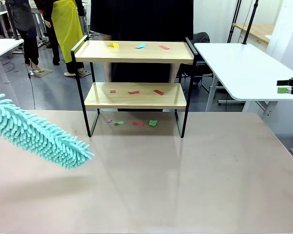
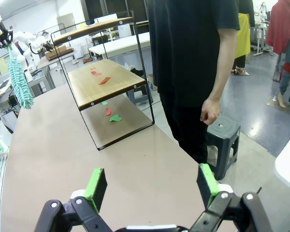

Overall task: Clean the shelf.
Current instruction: Clean the specific section of the Shelf indicated by the human with the Duster.

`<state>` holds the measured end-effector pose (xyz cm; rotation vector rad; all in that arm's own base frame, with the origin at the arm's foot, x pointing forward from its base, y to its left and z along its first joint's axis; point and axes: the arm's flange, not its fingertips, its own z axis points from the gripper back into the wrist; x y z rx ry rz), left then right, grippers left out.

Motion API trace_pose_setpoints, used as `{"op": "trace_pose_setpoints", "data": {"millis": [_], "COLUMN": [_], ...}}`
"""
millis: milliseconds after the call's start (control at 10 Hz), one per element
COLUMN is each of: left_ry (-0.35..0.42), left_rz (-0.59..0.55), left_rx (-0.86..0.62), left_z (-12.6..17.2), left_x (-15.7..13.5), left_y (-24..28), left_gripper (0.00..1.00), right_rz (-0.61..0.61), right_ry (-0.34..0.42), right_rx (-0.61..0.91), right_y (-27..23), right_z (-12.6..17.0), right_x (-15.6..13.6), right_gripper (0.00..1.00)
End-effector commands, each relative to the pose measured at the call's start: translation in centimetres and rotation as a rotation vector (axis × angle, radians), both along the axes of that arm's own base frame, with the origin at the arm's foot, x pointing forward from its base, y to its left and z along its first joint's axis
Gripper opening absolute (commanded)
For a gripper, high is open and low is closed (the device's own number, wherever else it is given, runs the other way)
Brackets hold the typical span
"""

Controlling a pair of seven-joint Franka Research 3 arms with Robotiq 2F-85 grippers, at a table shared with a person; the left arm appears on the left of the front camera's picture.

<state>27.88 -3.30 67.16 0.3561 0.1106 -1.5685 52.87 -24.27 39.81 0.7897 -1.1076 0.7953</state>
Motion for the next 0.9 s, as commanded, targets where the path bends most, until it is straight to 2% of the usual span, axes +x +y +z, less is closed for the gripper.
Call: {"op": "trace_pose_setpoints", "data": {"millis": [0, 800], "left_ry": [-0.001, -0.001], "left_rz": [0.002, 0.002], "left_rx": [0.002, 0.002], "left_z": [0.38, 0.38], "left_x": [-0.14, -0.14], "left_y": [-0.14, -0.14], "left_gripper": [0.14, 0.14], "right_rz": [0.000, 0.000], "right_ry": [-0.003, -0.003], "right_rx": [-0.001, -0.001], "right_y": [0.20, 0.20], "right_z": [0.22, 0.22], "right_x": [-0.03, -0.03], "right_gripper": [1.00, 1.00]}}
